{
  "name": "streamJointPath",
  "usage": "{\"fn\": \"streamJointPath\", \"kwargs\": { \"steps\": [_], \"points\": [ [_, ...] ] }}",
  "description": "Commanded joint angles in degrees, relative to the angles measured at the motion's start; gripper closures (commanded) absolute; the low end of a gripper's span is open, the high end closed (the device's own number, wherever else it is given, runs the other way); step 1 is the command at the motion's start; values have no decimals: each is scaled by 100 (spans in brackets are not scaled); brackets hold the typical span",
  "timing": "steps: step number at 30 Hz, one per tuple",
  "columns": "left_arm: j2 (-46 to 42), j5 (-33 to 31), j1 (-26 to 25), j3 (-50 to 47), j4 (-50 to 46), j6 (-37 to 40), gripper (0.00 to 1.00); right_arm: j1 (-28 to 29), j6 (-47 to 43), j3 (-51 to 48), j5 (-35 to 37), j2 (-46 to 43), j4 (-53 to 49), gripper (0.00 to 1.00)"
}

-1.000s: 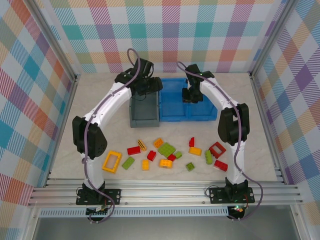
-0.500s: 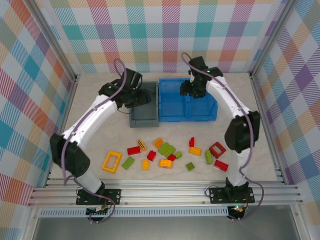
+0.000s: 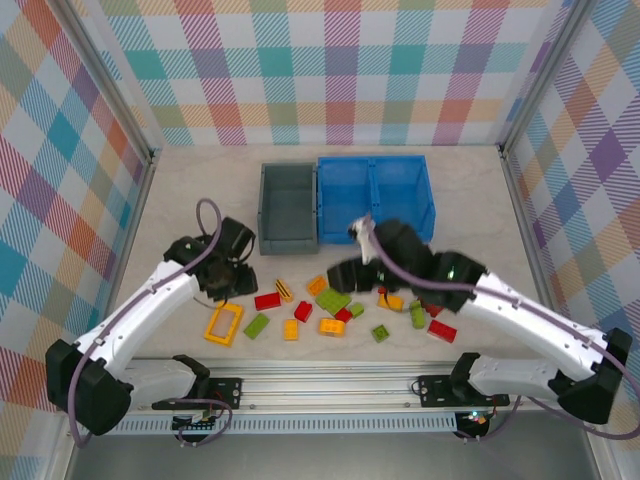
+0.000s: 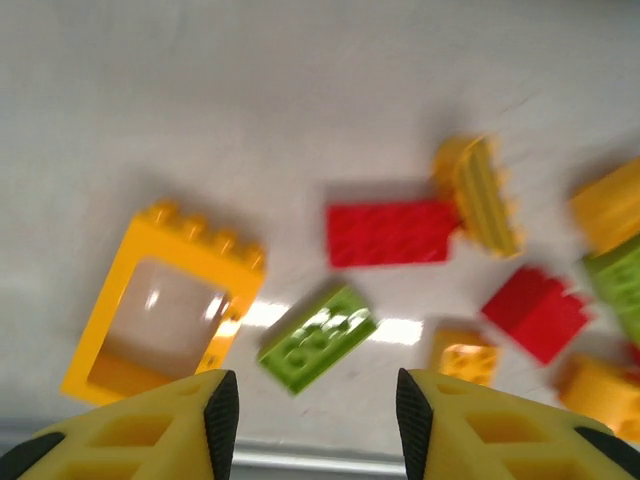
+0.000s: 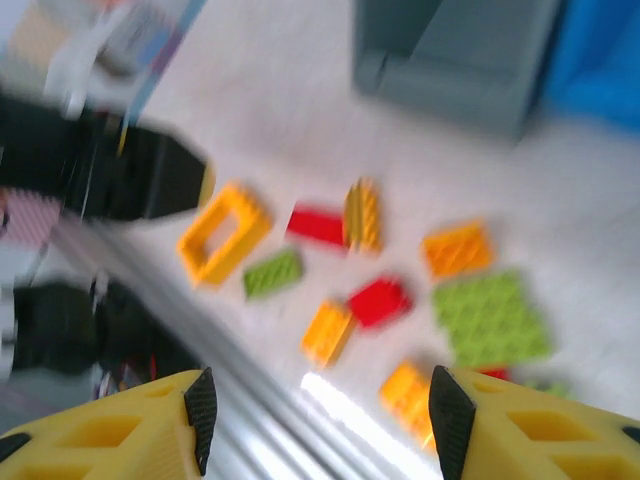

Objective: Sort the legos into containers by color

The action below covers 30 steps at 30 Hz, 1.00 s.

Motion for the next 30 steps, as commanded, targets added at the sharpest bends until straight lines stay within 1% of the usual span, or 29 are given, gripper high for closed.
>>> {"fn": "streamJointPath", "kwargs": {
  "steps": [1,3,7,11,15,19,27,30],
  "points": [
    [-190,-63,-145,-590,28,-464,53,1002,701,-646,553,-311,1149,40],
    [-206,-211,-192,-835,182,-565,52,1438,862,-824,747,-226,1290,40],
    [-42,-429,-201,-1143,372,-597,52,1631,1112,-920,581,121,1349,40],
    [166,-333,-210,-1458,706,-642,54,1654,1202,-895,538,316,1369,40],
    [393,-263,-212,-1554,953,-628,55,1647,1235,-838,627,394,1384,40],
    [604,-364,-217,-1605,1095,-569,57,1651,1237,-764,676,477,1317,40],
    [1015,-600,-212,-1640,1405,-427,69,1652,1341,-754,681,565,1300,40],
    [1078,-682,-208,-1632,1503,-355,71,1650,1343,-730,714,583,1281,40]
  ]
}}
